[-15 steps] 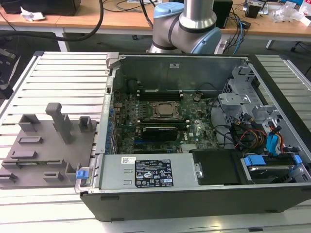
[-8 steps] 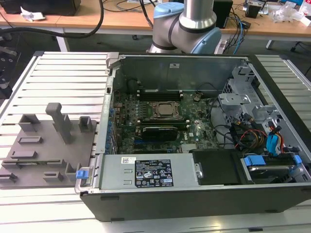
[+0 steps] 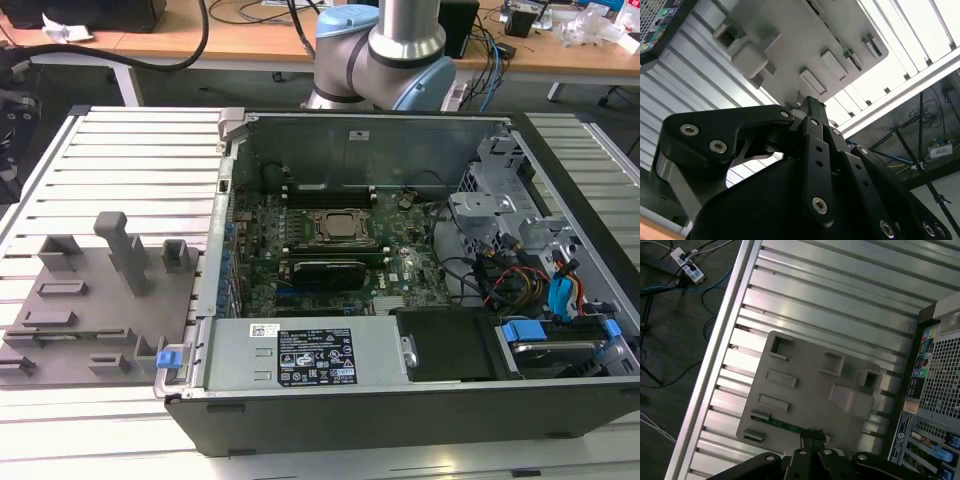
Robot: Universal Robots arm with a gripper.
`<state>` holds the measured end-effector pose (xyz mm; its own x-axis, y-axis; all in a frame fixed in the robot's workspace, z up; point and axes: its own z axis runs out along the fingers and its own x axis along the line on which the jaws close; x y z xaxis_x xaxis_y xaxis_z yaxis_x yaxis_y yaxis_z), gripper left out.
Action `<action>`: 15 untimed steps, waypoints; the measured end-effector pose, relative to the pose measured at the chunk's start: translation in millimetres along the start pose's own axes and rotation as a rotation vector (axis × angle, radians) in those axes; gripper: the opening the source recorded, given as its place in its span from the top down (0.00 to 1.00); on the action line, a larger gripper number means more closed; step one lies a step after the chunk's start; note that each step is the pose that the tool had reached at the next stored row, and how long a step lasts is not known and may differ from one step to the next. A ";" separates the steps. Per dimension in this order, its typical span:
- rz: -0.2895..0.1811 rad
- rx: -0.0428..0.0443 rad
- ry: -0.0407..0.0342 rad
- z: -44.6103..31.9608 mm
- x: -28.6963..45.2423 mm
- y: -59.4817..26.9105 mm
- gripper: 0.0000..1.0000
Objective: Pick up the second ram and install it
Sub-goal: 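Pick up the second ram and move it above second insertion slot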
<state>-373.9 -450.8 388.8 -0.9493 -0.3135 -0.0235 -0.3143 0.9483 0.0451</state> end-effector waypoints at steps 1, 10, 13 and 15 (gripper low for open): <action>-0.022 -0.0005 0.0011 0.0 0.0 0.0 0.89; -0.138 -0.0032 0.0062 0.0 0.0 0.0 0.89; -0.157 -0.0037 0.0072 0.0 0.0 0.0 0.89; -0.171 -0.0041 0.0077 0.0 0.0 0.0 0.89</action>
<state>-374.0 -450.7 388.8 -0.8820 -0.4707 -0.0235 -0.4713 0.8808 0.0451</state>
